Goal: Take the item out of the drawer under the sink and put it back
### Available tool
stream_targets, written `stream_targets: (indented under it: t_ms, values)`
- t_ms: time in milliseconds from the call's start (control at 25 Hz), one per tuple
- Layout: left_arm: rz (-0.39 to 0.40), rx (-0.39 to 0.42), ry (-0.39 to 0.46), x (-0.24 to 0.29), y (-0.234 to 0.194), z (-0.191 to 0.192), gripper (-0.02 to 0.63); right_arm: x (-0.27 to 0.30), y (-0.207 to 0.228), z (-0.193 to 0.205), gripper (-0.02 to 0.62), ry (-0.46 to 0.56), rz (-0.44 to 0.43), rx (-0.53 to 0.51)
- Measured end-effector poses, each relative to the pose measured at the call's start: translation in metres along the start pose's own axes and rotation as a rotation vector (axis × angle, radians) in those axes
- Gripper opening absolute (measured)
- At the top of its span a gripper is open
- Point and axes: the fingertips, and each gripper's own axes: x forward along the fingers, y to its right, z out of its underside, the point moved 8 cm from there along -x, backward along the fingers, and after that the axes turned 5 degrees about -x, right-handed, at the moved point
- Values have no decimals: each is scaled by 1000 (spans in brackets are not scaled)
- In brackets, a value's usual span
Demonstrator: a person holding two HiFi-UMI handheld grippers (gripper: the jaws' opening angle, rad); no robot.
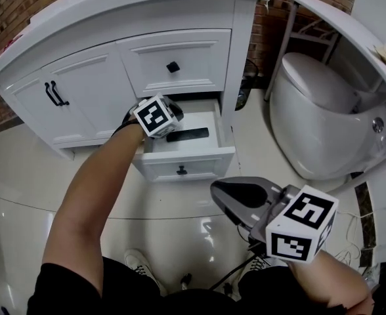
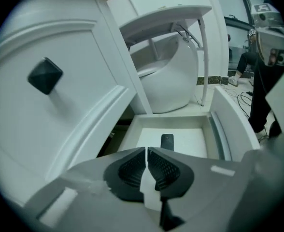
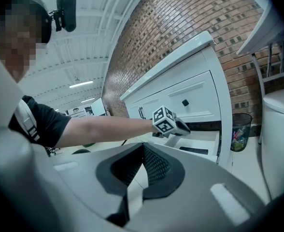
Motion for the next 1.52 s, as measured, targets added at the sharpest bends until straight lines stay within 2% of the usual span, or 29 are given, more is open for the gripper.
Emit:
stream_targets:
  t_ms: [40, 160, 400, 560, 760, 1000, 1280, 1440, 1520]
  values:
    - [-7, -11, 3, -9, 1, 3, 5, 1, 1, 1, 3, -6, 7, 0]
    - [-18, -40, 13, -38, 11, 10, 5, 2, 0, 2, 3, -20, 20, -11]
    - [-60, -165, 227, -116, 41, 1, 3, 2, -4, 2, 3, -18, 46, -24]
    - [-74, -239, 330, -161, 71, 4, 3, 0, -10, 4, 3, -12, 57, -25]
    - [-73, -282, 410, -195, 106, 8, 3, -7, -22, 0, 3, 8, 63, -52]
    - [-100, -323, 483, -231, 128, 11, 3, -10, -26, -1, 2, 25, 94, -61]
    - [-51, -410, 674, -296, 168, 8, 3, -18, -37, -5, 3, 42, 73, -94]
    - [-32, -474, 740, -310, 190, 16, 3, -23, -46, -12, 3, 69, 63, -119]
    - [-29, -515, 740, -299, 201, 24, 3, -23, -48, -10, 3, 60, 59, -128]
